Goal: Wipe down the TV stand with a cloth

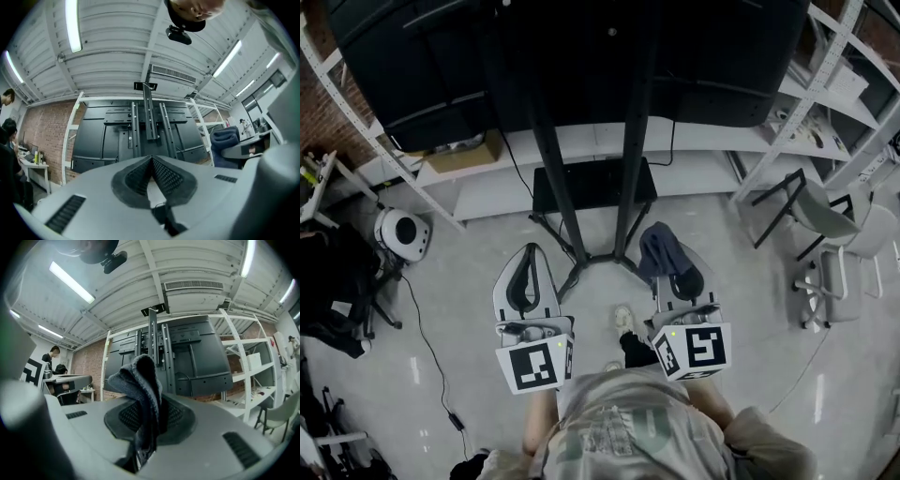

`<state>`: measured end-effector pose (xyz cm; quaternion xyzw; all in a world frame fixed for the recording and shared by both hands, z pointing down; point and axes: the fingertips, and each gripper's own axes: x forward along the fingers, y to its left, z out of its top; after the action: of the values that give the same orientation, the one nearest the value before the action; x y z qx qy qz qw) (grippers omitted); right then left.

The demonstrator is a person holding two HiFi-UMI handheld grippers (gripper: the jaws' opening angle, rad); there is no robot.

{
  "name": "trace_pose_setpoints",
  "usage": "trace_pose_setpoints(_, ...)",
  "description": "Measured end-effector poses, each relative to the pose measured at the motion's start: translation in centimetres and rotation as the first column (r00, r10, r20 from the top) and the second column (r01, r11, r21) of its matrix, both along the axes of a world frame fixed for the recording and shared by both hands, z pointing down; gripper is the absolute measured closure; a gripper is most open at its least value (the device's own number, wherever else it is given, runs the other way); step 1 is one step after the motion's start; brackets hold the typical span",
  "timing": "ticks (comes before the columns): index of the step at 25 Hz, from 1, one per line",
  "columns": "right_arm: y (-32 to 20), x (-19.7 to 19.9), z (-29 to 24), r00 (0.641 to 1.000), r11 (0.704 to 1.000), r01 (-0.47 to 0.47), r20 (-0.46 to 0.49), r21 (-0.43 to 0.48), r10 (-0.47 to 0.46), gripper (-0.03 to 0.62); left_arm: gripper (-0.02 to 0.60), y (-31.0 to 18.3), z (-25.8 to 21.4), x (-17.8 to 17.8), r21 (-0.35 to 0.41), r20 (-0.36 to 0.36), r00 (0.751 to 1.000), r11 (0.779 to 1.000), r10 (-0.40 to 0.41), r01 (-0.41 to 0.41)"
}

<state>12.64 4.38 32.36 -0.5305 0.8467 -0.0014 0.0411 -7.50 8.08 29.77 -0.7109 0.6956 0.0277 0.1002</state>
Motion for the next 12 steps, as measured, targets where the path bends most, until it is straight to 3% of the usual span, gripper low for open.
trace_pose_setpoints(4, -7.2, 0.0, -1.4, 0.999, 0.999, 0.034, 0.019, 0.023, -0.034, 0.537, 0.566, -6.2, -2.1, 0.6, 0.026, -0.062, 0.998, 1.000, 0.011, -0.010)
trace_pose_setpoints(8, -13.3, -0.5, -3.0, 0.995, 0.992, 0.094, -0.021, 0.080, -0.092, 0.537, 0.566, -11.6, -3.2, 1.3, 0.040, -0.064, 0.998, 0.999, -0.012, 0.015)
trace_pose_setpoints(12, -16.3, -1.9, -2.5, 0.989, 0.987, 0.144, -0.031, 0.077, -0.142, 0.537, 0.566, -14.8, -2.5, 1.3, -0.004, -0.071, 0.997, 1.000, -0.015, 0.015)
